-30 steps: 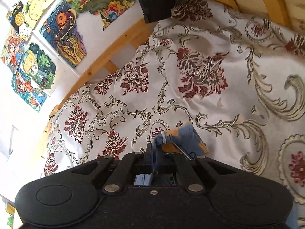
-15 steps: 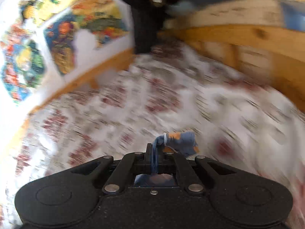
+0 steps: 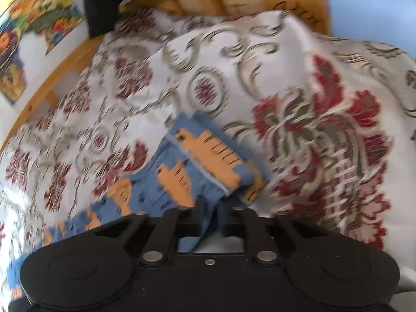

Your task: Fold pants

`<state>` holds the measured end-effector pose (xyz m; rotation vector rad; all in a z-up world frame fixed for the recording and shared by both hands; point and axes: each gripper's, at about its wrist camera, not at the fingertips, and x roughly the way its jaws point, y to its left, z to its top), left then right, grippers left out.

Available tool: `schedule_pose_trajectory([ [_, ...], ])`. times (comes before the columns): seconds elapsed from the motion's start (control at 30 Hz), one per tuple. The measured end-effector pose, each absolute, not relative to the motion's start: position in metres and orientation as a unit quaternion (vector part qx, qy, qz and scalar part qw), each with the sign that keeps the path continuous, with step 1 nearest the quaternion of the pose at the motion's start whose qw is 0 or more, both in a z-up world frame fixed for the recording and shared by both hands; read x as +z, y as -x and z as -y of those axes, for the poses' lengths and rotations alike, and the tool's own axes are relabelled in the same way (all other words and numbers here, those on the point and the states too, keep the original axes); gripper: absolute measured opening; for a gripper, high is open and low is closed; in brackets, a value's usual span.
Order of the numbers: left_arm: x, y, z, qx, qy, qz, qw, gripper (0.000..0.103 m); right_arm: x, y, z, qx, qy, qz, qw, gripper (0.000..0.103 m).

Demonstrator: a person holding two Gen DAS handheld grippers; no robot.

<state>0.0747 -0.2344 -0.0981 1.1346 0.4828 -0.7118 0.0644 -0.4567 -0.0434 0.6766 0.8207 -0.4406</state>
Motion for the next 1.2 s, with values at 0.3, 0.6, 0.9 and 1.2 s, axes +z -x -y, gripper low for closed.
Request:
schedule_pose_trajectory([
  [0.3,-0.098,-0.078,0.235,-0.324,-0.514,-0.230,0.760,0.004,-0.054,-0.065,0.494,-0.236,-0.408,-0.364,0.803,0.024],
  [0.6,-0.097,-0.078,0.235,-0.319,-0.508,-0.231,0.766,0.004,-0.033,-0.053,0.469,-0.277,-0.319,-0.346,0.838,0.005],
  [0.9,-0.098,-0.080,0.232,-0.329,-0.501,-0.242,0.763,0.010,-0.046,-0.066,0.462,-0.284,-0.286,-0.395,0.826,0.028],
  [1.2,-0.053,-0.113,0.176,-0.332,-0.328,-0.350,0.812,0.077,-0.004,-0.072,0.410,-0.148,-0.150,-0.404,0.890,0.100],
])
